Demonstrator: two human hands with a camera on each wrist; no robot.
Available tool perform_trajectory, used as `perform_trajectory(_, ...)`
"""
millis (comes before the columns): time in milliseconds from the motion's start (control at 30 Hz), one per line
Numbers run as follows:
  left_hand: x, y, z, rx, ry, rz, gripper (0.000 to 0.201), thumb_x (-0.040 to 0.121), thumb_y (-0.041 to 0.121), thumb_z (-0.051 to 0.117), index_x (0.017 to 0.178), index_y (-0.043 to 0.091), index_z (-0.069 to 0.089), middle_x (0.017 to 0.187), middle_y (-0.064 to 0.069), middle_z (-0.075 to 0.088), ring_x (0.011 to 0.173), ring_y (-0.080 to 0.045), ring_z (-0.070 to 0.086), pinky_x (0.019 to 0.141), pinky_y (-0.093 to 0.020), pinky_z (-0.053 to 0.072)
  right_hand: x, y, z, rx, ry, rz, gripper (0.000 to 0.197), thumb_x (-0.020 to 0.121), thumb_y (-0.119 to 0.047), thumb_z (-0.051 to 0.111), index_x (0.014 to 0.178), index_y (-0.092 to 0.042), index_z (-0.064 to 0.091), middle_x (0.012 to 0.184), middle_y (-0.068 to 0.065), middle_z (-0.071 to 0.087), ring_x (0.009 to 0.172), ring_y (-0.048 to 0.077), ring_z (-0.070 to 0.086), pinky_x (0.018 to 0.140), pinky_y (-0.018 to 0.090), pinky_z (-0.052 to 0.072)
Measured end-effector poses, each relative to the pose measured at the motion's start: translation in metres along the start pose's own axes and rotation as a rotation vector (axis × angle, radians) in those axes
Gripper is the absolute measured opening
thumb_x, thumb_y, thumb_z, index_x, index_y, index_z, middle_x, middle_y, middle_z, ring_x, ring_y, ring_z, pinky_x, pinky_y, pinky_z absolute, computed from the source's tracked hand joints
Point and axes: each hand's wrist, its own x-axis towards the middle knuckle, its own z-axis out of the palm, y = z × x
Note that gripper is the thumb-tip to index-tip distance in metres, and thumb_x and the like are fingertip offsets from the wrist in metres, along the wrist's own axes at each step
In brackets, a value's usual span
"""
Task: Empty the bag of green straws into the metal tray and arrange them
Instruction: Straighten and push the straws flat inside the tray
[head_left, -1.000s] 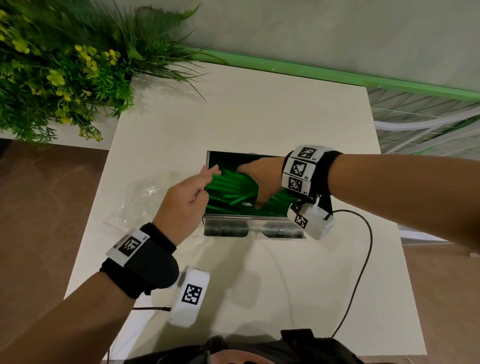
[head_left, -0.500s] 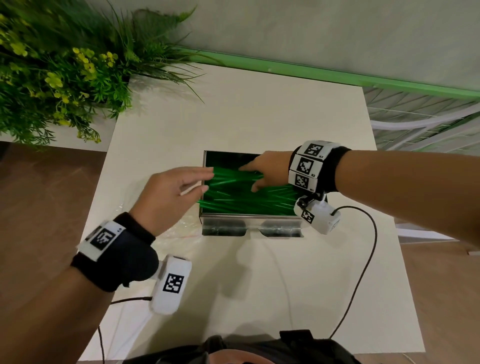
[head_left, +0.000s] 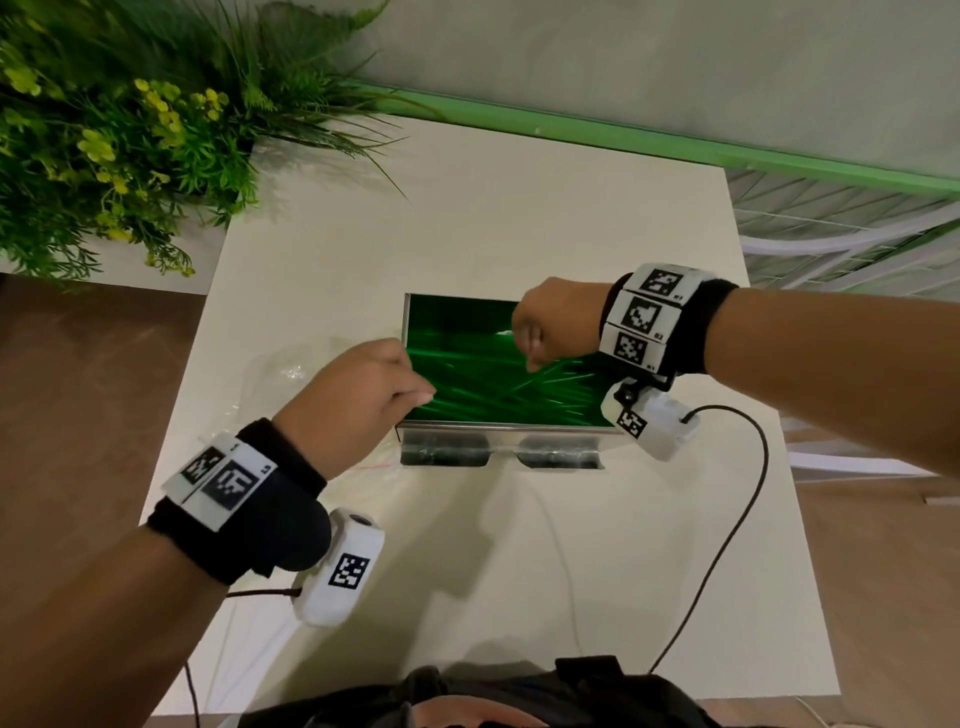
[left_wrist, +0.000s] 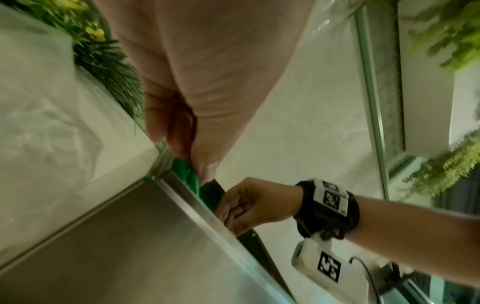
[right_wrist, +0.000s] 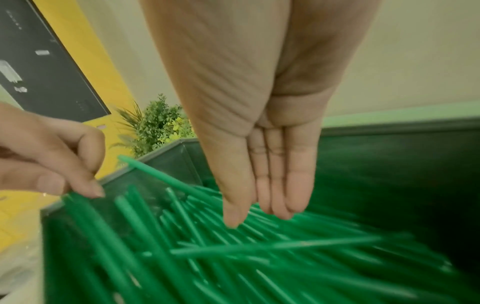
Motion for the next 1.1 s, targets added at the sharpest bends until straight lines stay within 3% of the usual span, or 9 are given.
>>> perform_trajectory(133, 0.010, 0.009, 0.010, 0.183, -0.016, 0.029, 0.004, 0.077, 0.015, 0.076, 0.074, 0.015, 0.076, 0.061, 0.005, 0.051, 0.064, -0.015, 0.041, 0.060, -0.029, 0.034, -0.002, 0.005, 0.019, -0.056, -0.138, 0.025, 0.056, 0.075, -0.039, 0.072, 0.121, -0.009, 0.058, 0.117, 0.005, 0.064, 0.102, 0.022, 0.060, 0.087, 0.029, 0.046)
perform_trajectory(267, 0.010, 0.008, 0.003, -0.026, 0.127, -0.167, 0.020, 0.078, 0.030, 0.073, 0.066, 0.016, 0.066, 0.053, 0.007, 0.049, 0.051, -0.006, 0.039, 0.055, -0.017, 0.035, 0.004, 0.002, 0.037, 0.028, -0.111, 0.050, 0.074, 0.066, -0.040, 0.080, 0.121, -0.009, 0.042, 0.079, -0.011, 0.048, 0.064, 0.005, 0.044, 0.057, 0.018, 0.037)
perform_trajectory(400, -0.003, 0.003, -0.015, -0.121, 0.259, -0.200, 0.009, 0.080, 0.024, 0.071, 0.089, 0.022, 0.074, 0.076, 0.003, 0.058, 0.071, -0.007, 0.051, 0.066, -0.011, 0.038, 0.012, -0.001, 0.032, -0.037, -0.122, 0.084, 0.076, 0.071, -0.032, 0.078, 0.129, -0.005, 0.035, 0.110, 0.011, 0.060, 0.093, 0.026, 0.059, 0.072, 0.031, 0.047)
perform_trajectory(567, -0.006, -0.008, -0.012, 0.016, 0.019, -0.125, 0.032, 0.093, 0.021, 0.057, 0.124, 0.020, 0.062, 0.132, 0.006, 0.058, 0.126, -0.011, 0.048, 0.102, -0.020, 0.032, 0.020, 0.002, 0.026, -0.273, -0.367, 0.105, 0.047, 0.086, -0.026, 0.063, 0.124, -0.001, 0.051, 0.114, 0.012, 0.060, 0.103, 0.027, 0.058, 0.085, 0.032, 0.049)
perform_trajectory(733, -0.006, -0.011, 0.001, 0.017, -0.052, -0.082, 0.050, 0.085, 0.046, 0.042, 0.113, 0.015, 0.069, 0.124, 0.000, 0.066, 0.127, -0.014, 0.049, 0.104, -0.029, 0.035, 0.024, 0.003, 0.018, -0.283, -0.221, 0.071, 0.029, 0.091, -0.017, 0.052, 0.116, -0.002, 0.055, 0.116, 0.011, 0.062, 0.106, 0.029, 0.060, 0.084, 0.031, 0.048)
perform_trajectory(866, -0.004, -0.012, 0.003, -0.002, 0.004, -0.084, 0.033, 0.086, 0.030, 0.055, 0.109, 0.013, 0.071, 0.121, -0.001, 0.068, 0.125, -0.013, 0.051, 0.103, -0.030, 0.038, 0.025, 0.000, 0.023, -0.280, -0.249, 0.102, 0.065, 0.082, -0.045, 0.063, 0.127, 0.000, 0.047, 0.121, 0.012, 0.059, 0.111, 0.029, 0.058, 0.086, 0.033, 0.048)
perform_trajectory(933, -0.003, -0.013, 0.003, -0.033, 0.036, -0.077, 0.024, 0.089, 0.020, 0.063, 0.109, 0.012, 0.072, 0.120, 0.001, 0.067, 0.123, -0.004, 0.050, 0.104, -0.019, 0.035, 0.026, -0.001, 0.025, -0.231, -0.291, 0.108, 0.084, 0.077, -0.051, 0.066, 0.138, -0.001, 0.036, 0.132, 0.013, 0.053, 0.119, 0.030, 0.053, 0.096, 0.035, 0.046)
perform_trajectory(1000, -0.004, -0.015, 0.003, -0.102, 0.063, -0.081, 0.022, 0.088, 0.015, 0.065, 0.109, 0.013, 0.072, 0.120, 0.010, 0.064, 0.117, 0.020, 0.042, 0.101, -0.002, 0.027, 0.028, -0.003, 0.024, -0.177, -0.312, 0.100, 0.090, 0.076, -0.050, 0.068, 0.142, -0.003, 0.031, 0.140, 0.014, 0.048, 0.125, 0.030, 0.049, 0.101, 0.036, 0.043)
perform_trajectory(1100, -0.007, -0.017, 0.001, -0.202, 0.064, -0.134, 0.022, 0.087, 0.017, 0.066, 0.108, 0.019, 0.072, 0.116, 0.020, 0.061, 0.106, 0.036, 0.037, 0.100, 0.001, 0.026, 0.033, -0.014, 0.023, -0.163, -0.300, 0.084, 0.084, 0.080, -0.039, 0.069, 0.144, -0.003, 0.029, 0.143, 0.015, 0.044, 0.128, 0.030, 0.046, 0.102, 0.034, 0.041)
